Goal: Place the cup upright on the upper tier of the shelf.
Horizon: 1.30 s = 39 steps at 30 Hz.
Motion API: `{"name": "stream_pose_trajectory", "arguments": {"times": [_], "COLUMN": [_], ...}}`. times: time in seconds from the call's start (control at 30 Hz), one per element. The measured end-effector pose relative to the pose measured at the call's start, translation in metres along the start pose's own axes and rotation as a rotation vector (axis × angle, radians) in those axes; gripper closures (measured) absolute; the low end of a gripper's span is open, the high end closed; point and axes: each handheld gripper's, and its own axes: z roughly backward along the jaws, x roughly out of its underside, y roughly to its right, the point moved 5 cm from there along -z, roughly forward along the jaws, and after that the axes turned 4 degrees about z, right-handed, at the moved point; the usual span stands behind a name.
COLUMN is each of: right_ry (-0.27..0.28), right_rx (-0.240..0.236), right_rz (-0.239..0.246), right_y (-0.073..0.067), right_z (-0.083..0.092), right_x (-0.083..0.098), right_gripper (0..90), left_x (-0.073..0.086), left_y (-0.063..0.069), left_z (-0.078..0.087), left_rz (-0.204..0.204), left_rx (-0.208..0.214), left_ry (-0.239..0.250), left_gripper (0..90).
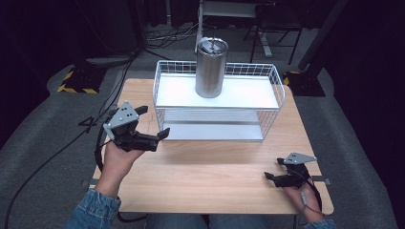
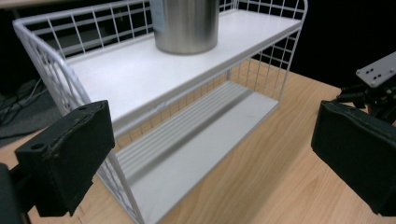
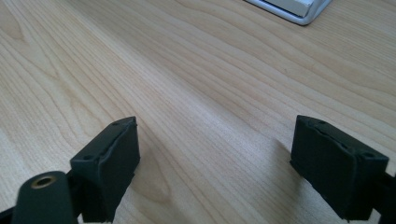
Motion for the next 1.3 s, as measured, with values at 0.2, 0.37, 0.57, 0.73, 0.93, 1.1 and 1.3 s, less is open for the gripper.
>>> {"name": "stream_pose_trajectory", "arguments": {"times": [0.2, 0.37, 0.57, 0.73, 0.93, 1.1, 1.3], "right_ry": [-0.001, 0.0, -0.001, -0.001, -0.001, -0.001, 0.001], "right_rx": [0.002, 0.001, 0.002, 0.003, 0.002, 0.002, 0.002], "right_rz": [0.001, 0.0, 0.0, 0.001, 0.0, 0.001, 0.003], "right_y": [0.0, 0.0, 0.0, 0.0, 0.0, 0.0, 0.0], "right_z": [0.0, 0.0, 0.0, 0.0, 0.0, 0.0, 0.0], "right_x": [0.0, 0.0, 0.0, 0.0, 0.0, 0.0, 0.0], "right_gripper": [16.0, 16.0, 16.0, 16.0, 16.0, 16.1, 16.2], "left_x": [0.031, 0.056, 0.085, 0.11, 0.141, 0.165, 0.181], "left_y": [-0.004, -0.003, -0.006, -0.01, -0.014, -0.014, -0.017], "left_z": [-0.002, -0.005, -0.005, -0.009, -0.012, -0.015, -0.015], "left_rz": [0.04, 0.042, 0.107, 0.166, 0.163, 0.155, 0.161], "left_rx": [-0.018, -0.056, -0.064, -0.08, -0.127, -0.143, -0.166], "left_ry": [-0.03, -0.071, -0.078, -0.108, -0.185, -0.256, -0.305], "left_gripper": [2.4, 2.7, 2.7, 3.0, 2.9, 2.9, 3.0]}}
